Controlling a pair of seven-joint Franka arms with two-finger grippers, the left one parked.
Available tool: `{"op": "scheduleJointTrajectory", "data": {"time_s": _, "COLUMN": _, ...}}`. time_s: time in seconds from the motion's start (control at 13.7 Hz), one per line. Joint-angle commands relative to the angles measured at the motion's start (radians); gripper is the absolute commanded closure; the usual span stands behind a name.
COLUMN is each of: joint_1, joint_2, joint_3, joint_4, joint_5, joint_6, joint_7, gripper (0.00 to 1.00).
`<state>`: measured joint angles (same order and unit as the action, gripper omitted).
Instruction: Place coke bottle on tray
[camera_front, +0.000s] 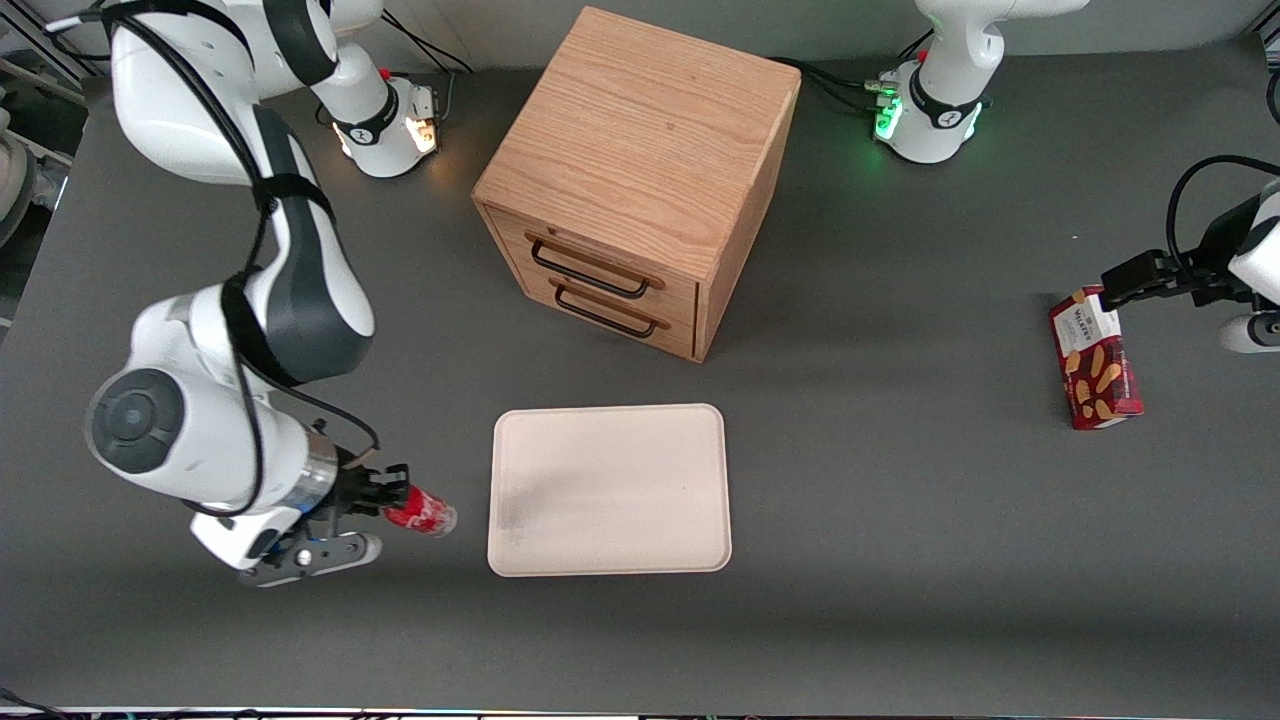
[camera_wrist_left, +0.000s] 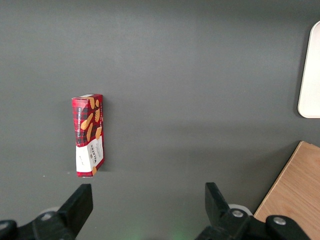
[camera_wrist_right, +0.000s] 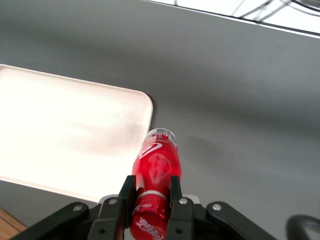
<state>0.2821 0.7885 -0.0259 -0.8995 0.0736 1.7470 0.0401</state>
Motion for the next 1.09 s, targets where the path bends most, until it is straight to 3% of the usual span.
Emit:
{"op": "scheduleJointTrajectory", "data": {"time_s": 0.0, "joint_1": 0.014, "joint_2": 0.066, "joint_3": 0.023, "joint_4": 0.060, "joint_5": 0.012, "joint_6": 0.046, "joint_7": 0.010, "gripper": 1.00}}
{"op": "scheduleJointTrajectory", "data": {"time_s": 0.73, "joint_1": 0.062, "joint_2": 0.172, "joint_3": 0.023, "joint_4": 0.047, "joint_5": -0.011, "joint_6": 0.177, "joint_7": 0.093, "gripper": 1.00}}
{"op": "scheduleJointTrajectory", "data": {"time_s": 0.8, "joint_1": 0.062, "joint_2": 0.172, "joint_3": 0.023, "joint_4": 0.044, "joint_5": -0.011, "joint_6": 0.177, "joint_7": 0.096, "gripper": 0.77}}
{"op": "scheduleJointTrajectory", "data": {"time_s": 0.88, "joint_1": 0.063, "joint_2": 0.172, "joint_3": 0.023, "joint_4": 0.025, "joint_5": -0.011, "joint_6": 0.192, "joint_7": 0.115, "gripper": 0.01}}
{"op": "scheduleJointTrajectory", "data": {"time_s": 1.02, "joint_1": 0.063, "joint_2": 0.167, "joint_3": 0.023, "joint_4": -0.007, "joint_5": -0.011, "joint_6": 0.258, "joint_7": 0.121, "gripper": 0.00}}
